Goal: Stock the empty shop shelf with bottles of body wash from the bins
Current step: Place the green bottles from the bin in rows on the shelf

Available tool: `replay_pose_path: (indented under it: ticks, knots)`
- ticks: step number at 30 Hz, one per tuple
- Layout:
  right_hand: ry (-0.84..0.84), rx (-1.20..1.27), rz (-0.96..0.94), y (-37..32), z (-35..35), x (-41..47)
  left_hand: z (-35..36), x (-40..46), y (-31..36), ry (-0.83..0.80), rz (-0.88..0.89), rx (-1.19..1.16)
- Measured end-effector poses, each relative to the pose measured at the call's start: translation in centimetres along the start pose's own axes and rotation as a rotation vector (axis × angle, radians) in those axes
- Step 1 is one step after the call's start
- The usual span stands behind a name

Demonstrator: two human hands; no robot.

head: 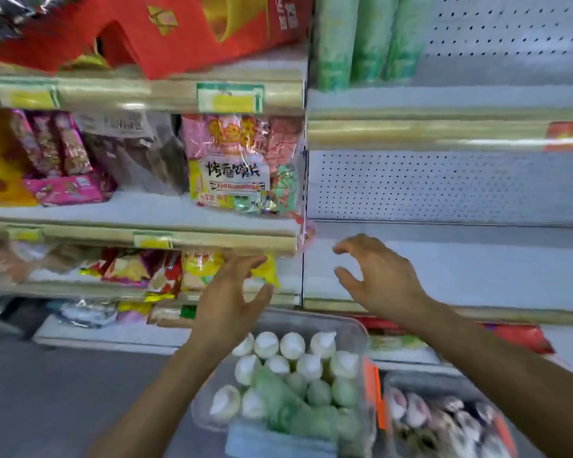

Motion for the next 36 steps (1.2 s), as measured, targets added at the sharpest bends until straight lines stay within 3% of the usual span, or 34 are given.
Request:
replay_pose_path:
  ticks: [4, 10, 14, 18, 23, 29, 36]
  knots:
    - [-0.282, 0.058, 0.042, 0.5, 8.6, -3.3, 5.1, -5.0, -6.5, -0.150, -0.255, -0.105]
    - [-0.721, 0.136, 0.161, 3.7, 22.7, -8.9, 15.7, -12.4, -15.3, -0.349, -0.827, -0.308]
    - [-1.000, 0.011, 0.190, 7.0, 30.3, -13.4, 21.5, -14.7, -17.8, -0.374, -0.984, -0.297]
    - [-1.152, 0.047, 0.227, 8.3, 33.9, -16.3, 24.0, -15.6, -19.5, -0.380, -1.107, -0.077]
    - [-1.191, 0.026, 0.195, 8.3, 35.1, -16.6, 25.8, -16.1, -19.5, -0.339, -1.179, -0.156]
    - [-1.073, -0.098, 0.145, 6.9, 34.0, -15.5, 24.1, -17.1, -19.4, -0.197, -1.290, -0.395]
    - [-0.911, 0.276, 0.339, 5.3, 28.7, -11.3, 18.2, -18.6, -18.3, -0.142, -1.266, -0.690]
Point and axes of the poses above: each hand's wrist, its own x-axis towards the middle knuckle, its own z-axis out of the palm, y = z × x, the point moved 9 cm from there along x, towards the middle knuckle
